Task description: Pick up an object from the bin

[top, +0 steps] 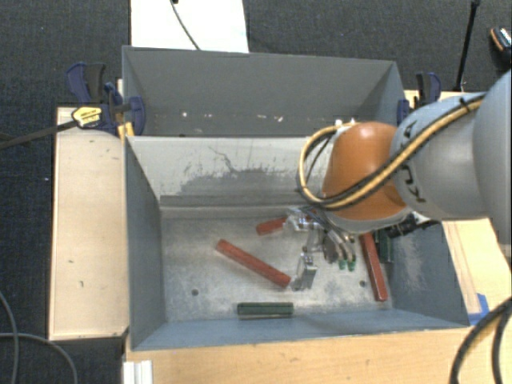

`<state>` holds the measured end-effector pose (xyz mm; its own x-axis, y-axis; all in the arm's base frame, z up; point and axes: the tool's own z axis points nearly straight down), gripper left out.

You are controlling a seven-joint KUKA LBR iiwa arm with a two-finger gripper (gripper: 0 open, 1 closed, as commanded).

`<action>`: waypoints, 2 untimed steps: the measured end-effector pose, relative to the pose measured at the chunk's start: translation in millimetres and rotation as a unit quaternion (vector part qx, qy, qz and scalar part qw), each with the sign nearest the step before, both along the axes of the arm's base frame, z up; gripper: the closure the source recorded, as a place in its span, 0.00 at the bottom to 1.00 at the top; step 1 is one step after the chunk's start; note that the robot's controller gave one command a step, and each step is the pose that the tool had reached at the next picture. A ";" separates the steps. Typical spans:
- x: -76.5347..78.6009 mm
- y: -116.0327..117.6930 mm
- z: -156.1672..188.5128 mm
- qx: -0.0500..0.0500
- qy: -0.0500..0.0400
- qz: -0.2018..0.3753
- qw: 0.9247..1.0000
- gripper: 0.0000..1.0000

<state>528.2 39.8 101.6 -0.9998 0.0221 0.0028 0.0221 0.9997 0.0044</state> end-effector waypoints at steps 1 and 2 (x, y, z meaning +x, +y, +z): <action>12.5 66.0 -32.7 0.000 -0.003 0.020 1.000 0.00; 13.2 61.3 -31.2 -0.002 -0.003 0.018 1.000 1.00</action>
Offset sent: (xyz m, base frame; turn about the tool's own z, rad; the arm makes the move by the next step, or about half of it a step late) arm 0.0125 0.0609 -0.0316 -0.0327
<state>541.4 101.1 70.4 -0.9999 -0.0132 -0.0039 -0.0132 0.9999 0.0011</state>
